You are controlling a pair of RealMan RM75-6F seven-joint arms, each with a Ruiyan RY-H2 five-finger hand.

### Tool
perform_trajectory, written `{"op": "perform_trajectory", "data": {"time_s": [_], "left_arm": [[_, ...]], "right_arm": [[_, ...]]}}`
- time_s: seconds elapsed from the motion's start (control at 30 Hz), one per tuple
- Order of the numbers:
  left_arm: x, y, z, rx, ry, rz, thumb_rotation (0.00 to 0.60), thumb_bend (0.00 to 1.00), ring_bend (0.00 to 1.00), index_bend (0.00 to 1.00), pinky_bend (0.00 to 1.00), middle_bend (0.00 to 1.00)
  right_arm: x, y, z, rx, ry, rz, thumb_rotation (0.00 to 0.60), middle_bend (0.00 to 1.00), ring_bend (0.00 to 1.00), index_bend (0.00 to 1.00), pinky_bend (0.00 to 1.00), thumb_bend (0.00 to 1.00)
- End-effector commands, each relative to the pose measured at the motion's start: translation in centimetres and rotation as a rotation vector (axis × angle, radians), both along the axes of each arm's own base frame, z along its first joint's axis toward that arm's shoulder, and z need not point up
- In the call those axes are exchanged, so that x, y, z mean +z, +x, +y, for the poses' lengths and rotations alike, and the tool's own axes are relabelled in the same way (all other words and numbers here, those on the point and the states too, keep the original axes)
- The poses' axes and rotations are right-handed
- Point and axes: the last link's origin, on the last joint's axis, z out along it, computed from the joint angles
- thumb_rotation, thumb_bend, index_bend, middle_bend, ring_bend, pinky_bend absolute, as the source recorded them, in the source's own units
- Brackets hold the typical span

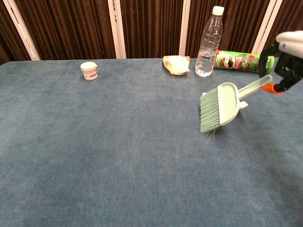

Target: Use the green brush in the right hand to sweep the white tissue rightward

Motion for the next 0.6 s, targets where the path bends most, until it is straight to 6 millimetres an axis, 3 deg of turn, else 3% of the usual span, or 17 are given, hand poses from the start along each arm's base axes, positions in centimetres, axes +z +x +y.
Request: {"op": "perform_trajectory", "data": {"time_s": [0.03, 0.6], "left_arm": [[0.0, 0.0, 0.0, -0.003, -0.001, -0.002, 0.600, 0.00, 0.00, 0.00, 0.02, 0.00], [0.1, -0.1, 0.0, 0.001, -0.007, -0.011, 0.600, 0.00, 0.00, 0.00, 0.02, 0.00]], "right_arm": [[0.8, 1.2, -0.7, 0.018, -0.014, 0.006, 0.600, 0.93, 0.96, 0.69, 0.81, 0.56], [0.8, 5.8, -3.0, 0.035, -0.012, -0.035, 0.600, 0.94, 0.96, 0.71, 0.81, 0.57]]}}
